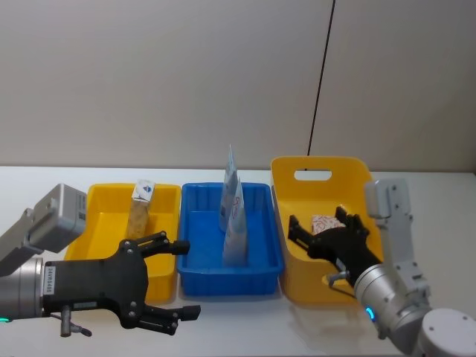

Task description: Bimanual collaborative sorting of washing and personal care products

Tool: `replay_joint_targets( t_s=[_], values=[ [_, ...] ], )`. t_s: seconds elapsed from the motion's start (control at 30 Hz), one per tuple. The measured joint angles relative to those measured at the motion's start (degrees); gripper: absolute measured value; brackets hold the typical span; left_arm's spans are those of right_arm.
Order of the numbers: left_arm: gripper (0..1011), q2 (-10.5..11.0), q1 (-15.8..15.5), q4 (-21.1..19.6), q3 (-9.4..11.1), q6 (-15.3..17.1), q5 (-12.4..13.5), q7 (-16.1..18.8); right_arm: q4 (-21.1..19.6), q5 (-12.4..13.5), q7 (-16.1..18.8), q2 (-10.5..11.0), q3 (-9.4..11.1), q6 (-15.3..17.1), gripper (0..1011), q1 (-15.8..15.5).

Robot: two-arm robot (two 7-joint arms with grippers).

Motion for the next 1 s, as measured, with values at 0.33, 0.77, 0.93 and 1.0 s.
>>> replay_joint_targets(
  t_s=[0.33, 0.77, 0.93, 1.0],
  values=[
    [1002, 0.0, 0.0, 0.0, 0.0, 0.0, 0.0, 0.0, 0.1, -1.3, -0.8, -2.1, -2.0, 0.7, 1003, -0.6],
    [1001, 0.0, 0.0, 0.0, 0.0, 0.0, 0.0, 0.0, 4.7, -4.1, -1.5, -5.8, -5.0, -0.1, 1004, 1.7],
    [1002, 0.0, 0.0, 0.0, 0.0, 0.0, 0.0, 0.0, 7.1, -5.1, -2.0, -7.4, -5.9, -0.7, 1004, 3.1],
    [1001, 0.0, 0.0, 0.0, 0.0, 0.0, 0.0, 0.0, 7.7, -5.3, -2.1, -7.8, -6.1, -0.8, 1004, 3.4]
  ],
)
